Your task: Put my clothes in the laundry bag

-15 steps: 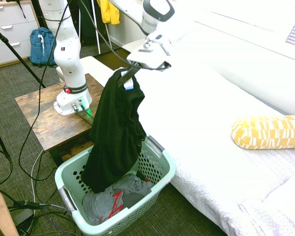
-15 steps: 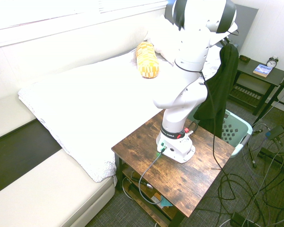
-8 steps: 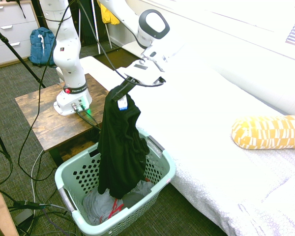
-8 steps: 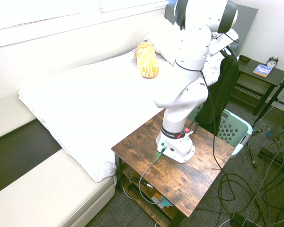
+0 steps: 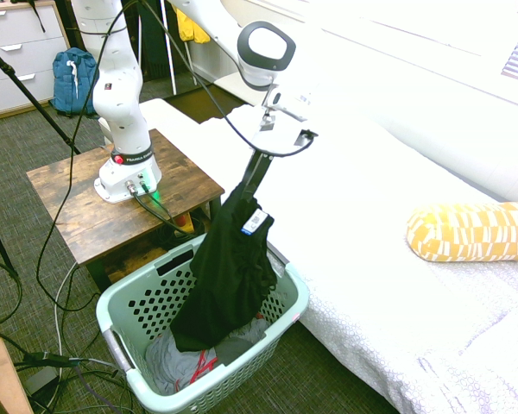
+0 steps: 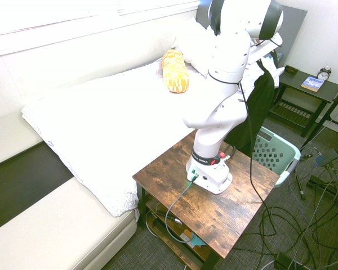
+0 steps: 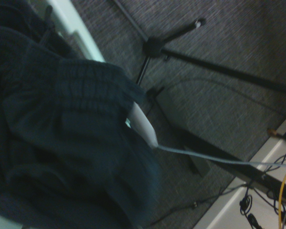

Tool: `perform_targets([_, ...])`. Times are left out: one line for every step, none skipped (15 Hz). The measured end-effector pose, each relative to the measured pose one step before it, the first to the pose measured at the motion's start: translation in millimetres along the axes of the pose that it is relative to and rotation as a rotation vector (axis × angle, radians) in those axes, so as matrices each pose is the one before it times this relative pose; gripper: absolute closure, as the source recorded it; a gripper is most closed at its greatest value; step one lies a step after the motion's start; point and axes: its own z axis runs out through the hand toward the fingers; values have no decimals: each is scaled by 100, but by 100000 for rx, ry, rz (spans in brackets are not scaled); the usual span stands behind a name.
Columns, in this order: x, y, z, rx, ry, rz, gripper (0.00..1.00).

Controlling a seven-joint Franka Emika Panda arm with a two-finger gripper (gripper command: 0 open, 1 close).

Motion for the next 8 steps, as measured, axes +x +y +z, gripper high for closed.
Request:
perform_targets([86, -108, -764, 4579, 1385, 3655, 0])
perform_targets([-56, -435, -796, 5094, 589, 3438, 0])
perform_targets([-267, -878, -890, 5196, 232, 2852, 0])
perform_targets([-466, -1388, -1234, 5373, 560, 2130, 0])
perform_targets([-709, -1837, -1587, 5567, 1067, 1212, 0])
perform_targets([-1175, -2559, -1881, 6072, 1747, -63, 0])
perform_targets([-1832, -3370, -2041, 6155, 2045, -1042, 0])
perform_targets([-2140, -3767, -1985, 6562, 2669, -2007, 0])
